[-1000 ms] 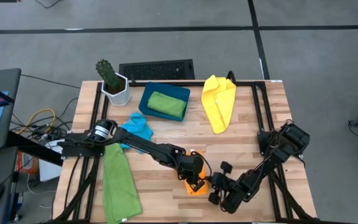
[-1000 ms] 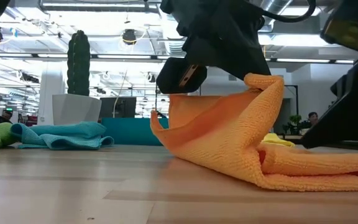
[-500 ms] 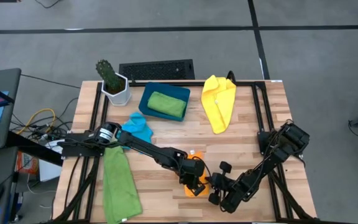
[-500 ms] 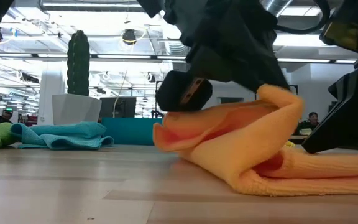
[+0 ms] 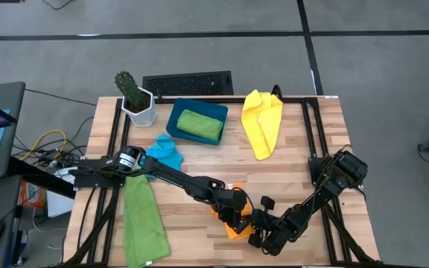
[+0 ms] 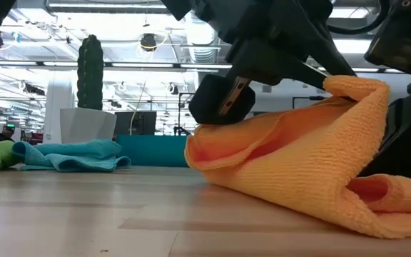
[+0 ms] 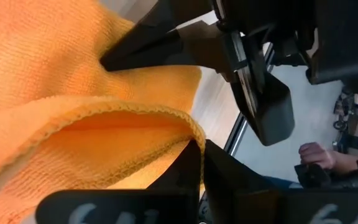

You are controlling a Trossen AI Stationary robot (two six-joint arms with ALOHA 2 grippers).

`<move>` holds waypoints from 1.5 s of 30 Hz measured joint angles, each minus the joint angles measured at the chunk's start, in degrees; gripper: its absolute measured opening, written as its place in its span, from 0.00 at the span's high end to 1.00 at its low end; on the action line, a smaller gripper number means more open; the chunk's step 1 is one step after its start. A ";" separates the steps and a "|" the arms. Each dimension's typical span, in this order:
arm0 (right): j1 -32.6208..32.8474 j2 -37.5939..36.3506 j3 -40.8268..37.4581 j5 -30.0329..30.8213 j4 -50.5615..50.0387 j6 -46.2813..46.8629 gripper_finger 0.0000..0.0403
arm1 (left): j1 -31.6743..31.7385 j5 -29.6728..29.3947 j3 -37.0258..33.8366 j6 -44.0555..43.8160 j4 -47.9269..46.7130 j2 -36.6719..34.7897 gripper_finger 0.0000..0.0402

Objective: Fold microfiber towels
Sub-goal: Fold the orange towel

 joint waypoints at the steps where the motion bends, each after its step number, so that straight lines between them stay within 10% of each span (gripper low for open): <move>1: 0.00 -0.01 0.00 0.06 0.01 -0.40 0.95 | 0.00 -0.06 0.00 -0.03 0.29 0.00 1.00; 37: 0.45 -0.66 -0.11 -0.36 -0.33 -2.74 0.92 | -0.37 -3.40 0.07 0.42 7.06 0.09 0.62; 45: 3.30 -6.20 -0.13 1.19 -4.38 -2.82 0.95 | 3.22 8.10 0.04 0.22 5.39 -2.78 0.61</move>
